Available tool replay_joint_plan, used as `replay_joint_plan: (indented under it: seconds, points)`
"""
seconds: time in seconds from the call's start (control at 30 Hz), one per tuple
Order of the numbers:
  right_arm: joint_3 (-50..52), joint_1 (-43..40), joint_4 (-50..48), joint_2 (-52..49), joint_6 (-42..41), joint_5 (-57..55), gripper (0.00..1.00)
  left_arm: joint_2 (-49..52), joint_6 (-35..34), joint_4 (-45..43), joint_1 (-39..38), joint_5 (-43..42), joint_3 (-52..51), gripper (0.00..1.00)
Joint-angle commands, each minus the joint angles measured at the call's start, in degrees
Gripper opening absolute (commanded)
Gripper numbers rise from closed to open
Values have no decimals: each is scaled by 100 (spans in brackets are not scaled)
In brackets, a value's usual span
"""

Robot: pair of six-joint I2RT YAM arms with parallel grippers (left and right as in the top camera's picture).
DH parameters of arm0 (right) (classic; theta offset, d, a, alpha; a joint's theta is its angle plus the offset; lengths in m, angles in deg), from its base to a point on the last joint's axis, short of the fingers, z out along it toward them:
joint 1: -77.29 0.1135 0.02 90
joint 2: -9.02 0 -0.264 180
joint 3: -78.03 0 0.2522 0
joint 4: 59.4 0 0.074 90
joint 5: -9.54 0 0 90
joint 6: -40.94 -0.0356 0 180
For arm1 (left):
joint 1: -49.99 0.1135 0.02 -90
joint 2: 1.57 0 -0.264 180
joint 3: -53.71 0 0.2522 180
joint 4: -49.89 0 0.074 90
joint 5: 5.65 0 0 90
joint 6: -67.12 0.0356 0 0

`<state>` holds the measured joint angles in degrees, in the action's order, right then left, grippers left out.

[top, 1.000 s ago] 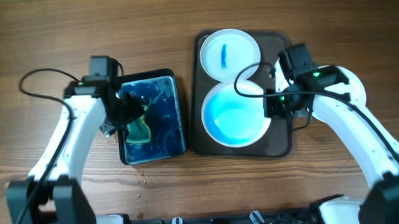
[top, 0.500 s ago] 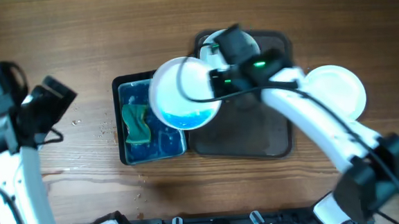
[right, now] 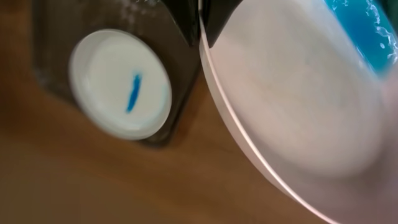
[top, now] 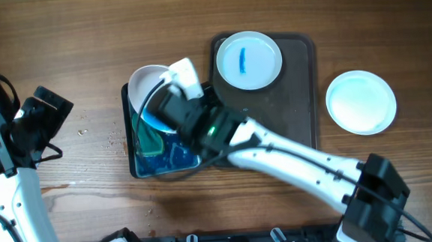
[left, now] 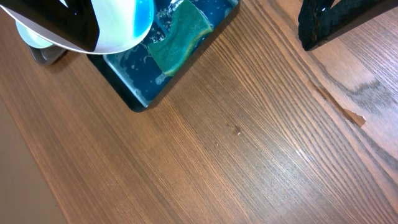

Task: Clean dirty plates on tray and stack at the side
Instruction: 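Lift the lower plate with the right gripper and tilt it over the water tray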

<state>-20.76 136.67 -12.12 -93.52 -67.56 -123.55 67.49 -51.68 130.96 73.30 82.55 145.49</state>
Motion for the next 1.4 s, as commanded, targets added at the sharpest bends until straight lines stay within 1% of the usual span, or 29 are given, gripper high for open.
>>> replay_joint_plan:
  seconds: [0.0,0.1,0.23,0.37,0.5,1.0,1.17,1.37]
  points:
    - [-175,439,-293,92,804,-1947,4,0,2,4,33,-70,63,100]
    - [-175,621,-442,92,1274,-2225,4,0,2,4,33,-70,63,100]
    - [-175,802,-522,92,1547,-2732,4,0,4,4,33,-70,63,100]
    - [-175,1067,-793,92,2205,-3414,4,0,2,4,33,-70,63,100]
    - [-175,1193,-1045,92,2577,-3606,4,0,2,4,33,-70,63,100]
    - [-175,1279,-1401,92,2612,-3604,4,0,4,4,33,-70,63,100]
    - [-175,1279,-1499,92,2918,-3421,4,0,2,4,33,-70,63,100]
    - [-175,1279,-1547,92,2894,-3405,4,0,2,4,33,-70,63,100]
